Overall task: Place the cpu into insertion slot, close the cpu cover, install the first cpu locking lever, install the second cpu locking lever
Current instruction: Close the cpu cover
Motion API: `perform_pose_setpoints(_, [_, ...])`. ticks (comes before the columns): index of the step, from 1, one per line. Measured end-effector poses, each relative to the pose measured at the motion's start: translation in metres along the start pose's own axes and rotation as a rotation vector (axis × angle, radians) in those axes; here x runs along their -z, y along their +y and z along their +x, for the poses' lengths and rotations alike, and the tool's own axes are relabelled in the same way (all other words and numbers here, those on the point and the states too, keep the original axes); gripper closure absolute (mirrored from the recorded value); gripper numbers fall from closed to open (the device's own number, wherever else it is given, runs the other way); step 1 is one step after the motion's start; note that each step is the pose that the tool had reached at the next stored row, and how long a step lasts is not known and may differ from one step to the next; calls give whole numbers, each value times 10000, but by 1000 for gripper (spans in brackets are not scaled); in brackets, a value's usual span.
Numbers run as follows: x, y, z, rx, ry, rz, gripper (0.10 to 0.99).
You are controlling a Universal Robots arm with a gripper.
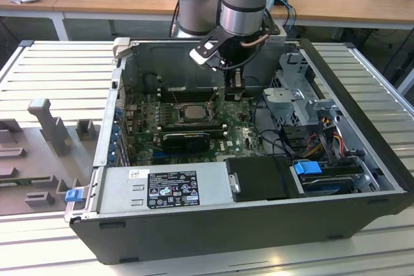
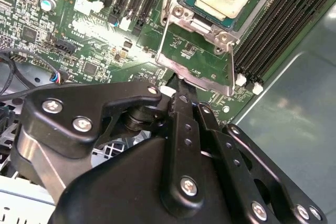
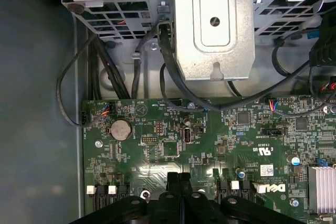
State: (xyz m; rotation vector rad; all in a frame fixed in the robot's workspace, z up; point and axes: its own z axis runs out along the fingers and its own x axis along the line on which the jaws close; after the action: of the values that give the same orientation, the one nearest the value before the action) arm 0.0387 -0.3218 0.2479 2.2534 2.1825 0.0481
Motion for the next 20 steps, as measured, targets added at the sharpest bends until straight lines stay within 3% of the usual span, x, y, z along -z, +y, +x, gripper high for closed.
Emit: perform_pose_setpoints(20, [2, -61, -2, 0, 0, 0, 980])
